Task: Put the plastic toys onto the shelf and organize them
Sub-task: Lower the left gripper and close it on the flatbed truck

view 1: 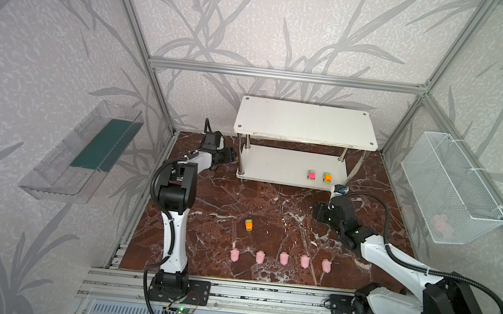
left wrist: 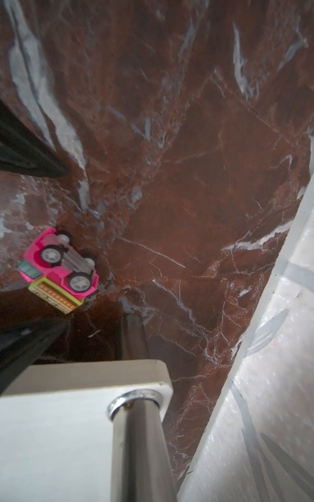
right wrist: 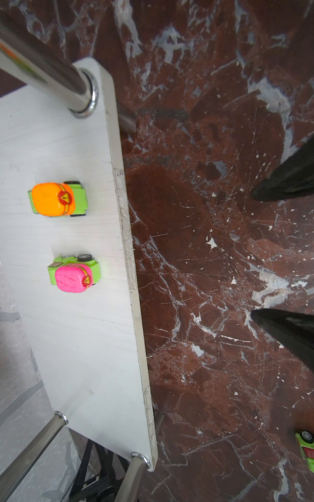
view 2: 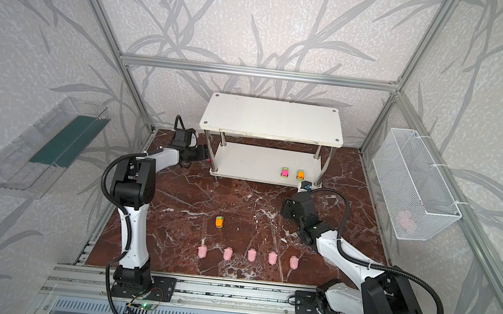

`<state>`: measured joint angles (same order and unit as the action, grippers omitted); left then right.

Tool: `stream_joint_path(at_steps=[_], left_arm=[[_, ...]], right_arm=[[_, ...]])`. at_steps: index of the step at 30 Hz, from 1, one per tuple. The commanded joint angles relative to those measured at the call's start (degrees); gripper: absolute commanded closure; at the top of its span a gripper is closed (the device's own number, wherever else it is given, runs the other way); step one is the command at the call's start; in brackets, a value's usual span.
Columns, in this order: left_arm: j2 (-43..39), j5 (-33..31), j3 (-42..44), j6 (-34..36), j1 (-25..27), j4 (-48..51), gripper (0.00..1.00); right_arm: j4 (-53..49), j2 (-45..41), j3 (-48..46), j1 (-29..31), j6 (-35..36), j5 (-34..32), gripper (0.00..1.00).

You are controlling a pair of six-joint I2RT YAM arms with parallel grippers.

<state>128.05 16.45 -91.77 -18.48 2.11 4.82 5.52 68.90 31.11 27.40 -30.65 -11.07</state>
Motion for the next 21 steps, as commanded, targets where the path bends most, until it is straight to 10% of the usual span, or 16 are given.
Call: stream_joint_path(at_steps=[1,21], left_arm=[[1.7,0.0,-3.0,1.5,0.5,4.5,0.20],[8.7,-1.8,-13.7,4.6,2.7,16.5,0.22]], right_arm=[[-0.1,0.8,1.7,-0.3,-0.9,-0.4,0.36],[1.5,4.5,2.3,-0.9,-2.1,1.0,0.36]])
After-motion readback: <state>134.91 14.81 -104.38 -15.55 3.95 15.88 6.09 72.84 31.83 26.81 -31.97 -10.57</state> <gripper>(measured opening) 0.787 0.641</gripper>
